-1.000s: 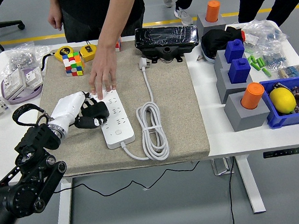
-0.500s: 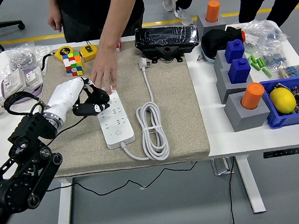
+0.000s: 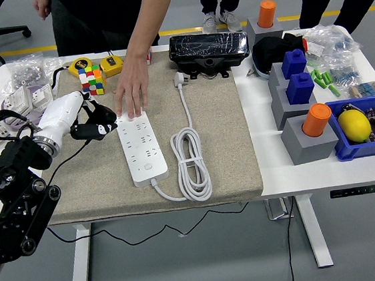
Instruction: Pick up the plug,place it near the board,insert it into the board,press the button
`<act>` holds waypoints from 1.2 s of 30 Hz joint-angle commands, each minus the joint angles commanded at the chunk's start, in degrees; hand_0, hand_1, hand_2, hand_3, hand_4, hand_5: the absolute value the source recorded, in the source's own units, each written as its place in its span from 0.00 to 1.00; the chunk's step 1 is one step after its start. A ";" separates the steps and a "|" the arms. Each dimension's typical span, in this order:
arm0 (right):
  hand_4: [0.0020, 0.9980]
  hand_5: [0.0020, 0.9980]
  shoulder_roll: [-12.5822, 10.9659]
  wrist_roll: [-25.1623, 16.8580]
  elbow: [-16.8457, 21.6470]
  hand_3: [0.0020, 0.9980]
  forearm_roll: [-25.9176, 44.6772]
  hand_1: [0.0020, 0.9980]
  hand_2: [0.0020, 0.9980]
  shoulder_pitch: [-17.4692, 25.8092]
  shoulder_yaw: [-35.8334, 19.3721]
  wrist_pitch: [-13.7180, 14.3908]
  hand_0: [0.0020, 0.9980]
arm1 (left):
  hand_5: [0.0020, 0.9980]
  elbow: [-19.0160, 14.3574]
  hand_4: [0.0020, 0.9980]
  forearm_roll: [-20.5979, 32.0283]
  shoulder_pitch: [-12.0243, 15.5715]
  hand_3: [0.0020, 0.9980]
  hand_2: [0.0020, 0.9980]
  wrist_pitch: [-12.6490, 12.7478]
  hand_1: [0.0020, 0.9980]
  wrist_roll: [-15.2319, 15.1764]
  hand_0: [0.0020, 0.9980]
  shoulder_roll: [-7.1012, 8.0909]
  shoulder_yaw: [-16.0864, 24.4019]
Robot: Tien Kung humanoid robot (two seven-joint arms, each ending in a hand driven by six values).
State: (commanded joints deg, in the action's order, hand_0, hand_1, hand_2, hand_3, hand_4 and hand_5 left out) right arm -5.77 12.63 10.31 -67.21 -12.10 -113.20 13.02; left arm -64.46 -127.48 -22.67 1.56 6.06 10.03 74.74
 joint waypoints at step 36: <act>1.00 1.00 -0.21 0.05 0.00 0.76 0.59 0.69 0.71 -0.09 0.33 -0.14 0.78 | 0.37 5.77 0.93 -2.52 2.21 0.46 0.30 -4.51 0.20 -0.45 0.33 0.25 1.53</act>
State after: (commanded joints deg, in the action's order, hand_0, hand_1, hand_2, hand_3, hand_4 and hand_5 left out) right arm -5.97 12.68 10.31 -66.62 -12.19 -112.87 12.88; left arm -58.69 -130.00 -20.46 -2.95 5.61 10.27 76.28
